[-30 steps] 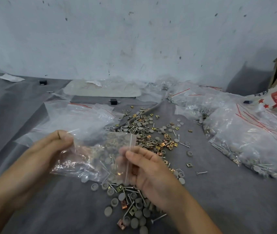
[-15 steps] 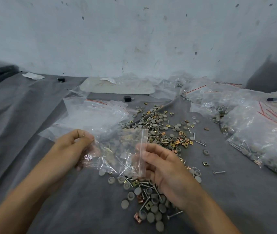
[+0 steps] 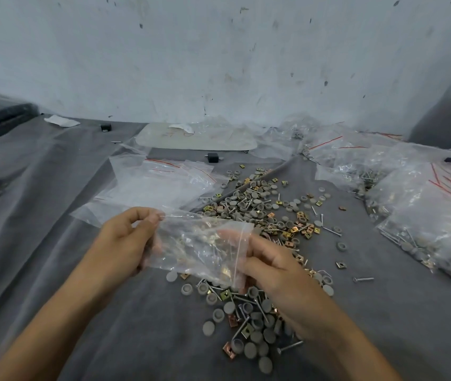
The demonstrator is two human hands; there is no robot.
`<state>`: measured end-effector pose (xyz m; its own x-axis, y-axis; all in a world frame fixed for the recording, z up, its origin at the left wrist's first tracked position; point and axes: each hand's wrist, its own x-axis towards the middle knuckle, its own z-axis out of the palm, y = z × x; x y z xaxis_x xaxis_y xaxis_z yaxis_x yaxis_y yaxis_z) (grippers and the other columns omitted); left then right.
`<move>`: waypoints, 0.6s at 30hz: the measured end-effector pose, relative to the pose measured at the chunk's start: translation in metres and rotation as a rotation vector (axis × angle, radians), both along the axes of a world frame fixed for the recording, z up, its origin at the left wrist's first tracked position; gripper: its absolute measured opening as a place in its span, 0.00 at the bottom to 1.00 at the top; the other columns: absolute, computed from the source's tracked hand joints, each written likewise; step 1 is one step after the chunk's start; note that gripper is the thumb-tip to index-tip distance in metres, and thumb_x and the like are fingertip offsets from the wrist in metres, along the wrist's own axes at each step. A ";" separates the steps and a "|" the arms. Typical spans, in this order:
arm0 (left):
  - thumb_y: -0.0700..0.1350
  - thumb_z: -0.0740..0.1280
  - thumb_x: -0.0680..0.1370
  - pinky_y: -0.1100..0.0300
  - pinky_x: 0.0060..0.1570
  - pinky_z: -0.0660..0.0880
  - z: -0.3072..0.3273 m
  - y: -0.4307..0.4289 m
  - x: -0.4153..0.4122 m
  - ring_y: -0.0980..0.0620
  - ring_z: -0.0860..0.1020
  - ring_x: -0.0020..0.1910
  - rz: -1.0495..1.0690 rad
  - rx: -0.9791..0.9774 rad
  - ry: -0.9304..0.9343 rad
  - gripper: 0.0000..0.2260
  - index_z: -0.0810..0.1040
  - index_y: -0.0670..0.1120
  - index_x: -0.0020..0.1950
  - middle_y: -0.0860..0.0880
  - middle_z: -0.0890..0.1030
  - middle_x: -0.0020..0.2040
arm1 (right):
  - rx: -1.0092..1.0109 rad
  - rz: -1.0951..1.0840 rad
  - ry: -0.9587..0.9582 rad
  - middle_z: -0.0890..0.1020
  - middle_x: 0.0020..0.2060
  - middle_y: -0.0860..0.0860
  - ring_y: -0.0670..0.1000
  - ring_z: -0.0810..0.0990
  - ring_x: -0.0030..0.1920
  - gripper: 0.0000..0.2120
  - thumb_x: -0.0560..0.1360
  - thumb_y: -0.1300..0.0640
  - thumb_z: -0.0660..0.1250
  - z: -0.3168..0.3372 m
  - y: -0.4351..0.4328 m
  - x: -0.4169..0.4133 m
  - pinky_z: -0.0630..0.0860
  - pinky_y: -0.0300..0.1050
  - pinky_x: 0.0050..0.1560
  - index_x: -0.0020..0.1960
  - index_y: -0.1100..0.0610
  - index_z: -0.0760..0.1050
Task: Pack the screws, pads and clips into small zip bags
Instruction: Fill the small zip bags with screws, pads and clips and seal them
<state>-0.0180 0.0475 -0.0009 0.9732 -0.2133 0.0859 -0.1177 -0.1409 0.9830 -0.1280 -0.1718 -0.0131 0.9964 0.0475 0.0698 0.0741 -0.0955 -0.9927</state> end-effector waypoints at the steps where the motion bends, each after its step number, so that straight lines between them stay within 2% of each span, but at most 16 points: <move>1: 0.45 0.61 0.84 0.67 0.20 0.61 0.001 0.000 -0.002 0.56 0.65 0.21 -0.019 0.012 0.003 0.08 0.80 0.45 0.53 0.51 0.74 0.25 | -0.030 -0.009 -0.003 0.84 0.50 0.52 0.51 0.82 0.43 0.11 0.77 0.50 0.68 0.000 0.001 0.000 0.81 0.41 0.46 0.55 0.36 0.82; 3: 0.46 0.62 0.84 0.66 0.21 0.61 0.001 -0.001 -0.004 0.55 0.66 0.23 -0.059 0.042 0.006 0.09 0.81 0.46 0.53 0.50 0.74 0.27 | -0.133 -0.081 -0.030 0.84 0.54 0.54 0.57 0.83 0.50 0.08 0.76 0.45 0.72 0.000 0.002 0.000 0.84 0.49 0.49 0.55 0.39 0.83; 4: 0.46 0.62 0.84 0.65 0.21 0.62 0.002 -0.002 -0.005 0.56 0.66 0.23 -0.067 0.056 0.010 0.09 0.81 0.47 0.53 0.50 0.73 0.28 | -0.189 -0.107 -0.046 0.84 0.54 0.52 0.56 0.83 0.51 0.11 0.75 0.44 0.74 0.000 0.001 0.000 0.84 0.52 0.50 0.57 0.41 0.83; 7: 0.45 0.63 0.84 0.66 0.20 0.62 0.003 -0.002 -0.006 0.57 0.65 0.23 -0.057 0.084 0.033 0.07 0.81 0.47 0.54 0.50 0.74 0.28 | -0.275 -0.101 -0.060 0.79 0.61 0.36 0.41 0.80 0.61 0.26 0.68 0.40 0.79 -0.001 -0.002 -0.001 0.80 0.47 0.60 0.65 0.37 0.77; 9: 0.45 0.63 0.83 0.66 0.21 0.64 0.005 0.000 -0.005 0.58 0.67 0.23 -0.040 0.130 0.041 0.07 0.79 0.45 0.56 0.52 0.75 0.27 | -0.318 -0.092 -0.075 0.75 0.63 0.31 0.36 0.76 0.64 0.27 0.67 0.37 0.79 0.000 -0.003 -0.002 0.78 0.44 0.63 0.64 0.32 0.74; 10: 0.47 0.64 0.83 0.66 0.25 0.68 0.006 0.001 -0.005 0.58 0.71 0.25 -0.025 0.173 0.017 0.08 0.79 0.46 0.58 0.53 0.78 0.29 | -0.345 -0.096 -0.085 0.74 0.63 0.30 0.35 0.75 0.64 0.27 0.67 0.37 0.79 0.001 -0.002 -0.002 0.77 0.42 0.63 0.63 0.31 0.74; 12: 0.57 0.66 0.79 0.61 0.43 0.76 0.006 0.005 -0.006 0.56 0.79 0.41 0.065 0.414 -0.165 0.18 0.76 0.49 0.64 0.54 0.83 0.46 | -0.418 -0.119 -0.108 0.74 0.62 0.31 0.35 0.75 0.63 0.26 0.68 0.37 0.77 0.003 -0.001 -0.002 0.76 0.39 0.61 0.64 0.31 0.73; 13: 0.62 0.66 0.76 0.55 0.53 0.76 0.009 0.008 -0.009 0.54 0.78 0.50 0.114 0.554 -0.312 0.25 0.74 0.50 0.67 0.54 0.81 0.54 | -0.458 -0.135 -0.120 0.75 0.61 0.32 0.36 0.75 0.62 0.27 0.68 0.36 0.76 0.003 0.001 -0.002 0.76 0.38 0.60 0.65 0.33 0.73; 14: 0.66 0.66 0.74 0.52 0.57 0.74 0.015 0.009 -0.015 0.54 0.76 0.56 0.119 0.615 -0.461 0.28 0.73 0.52 0.69 0.55 0.78 0.59 | -0.490 -0.147 -0.128 0.75 0.60 0.34 0.38 0.76 0.60 0.29 0.68 0.36 0.76 0.003 0.003 -0.002 0.77 0.38 0.59 0.67 0.36 0.73; 16: 0.70 0.69 0.71 0.59 0.58 0.71 0.025 0.005 -0.029 0.59 0.73 0.60 -0.062 0.571 -0.618 0.29 0.74 0.58 0.68 0.61 0.75 0.62 | -0.524 -0.158 -0.132 0.75 0.59 0.35 0.40 0.76 0.59 0.31 0.69 0.37 0.76 0.002 0.008 -0.002 0.77 0.40 0.59 0.70 0.39 0.73; 18: 0.75 0.71 0.62 0.68 0.61 0.66 0.025 -0.004 -0.043 0.64 0.67 0.68 -0.322 0.602 -0.612 0.39 0.71 0.63 0.70 0.67 0.69 0.67 | -0.525 -0.154 -0.134 0.75 0.59 0.38 0.42 0.77 0.58 0.30 0.70 0.40 0.77 0.001 0.014 -0.002 0.77 0.45 0.60 0.69 0.42 0.74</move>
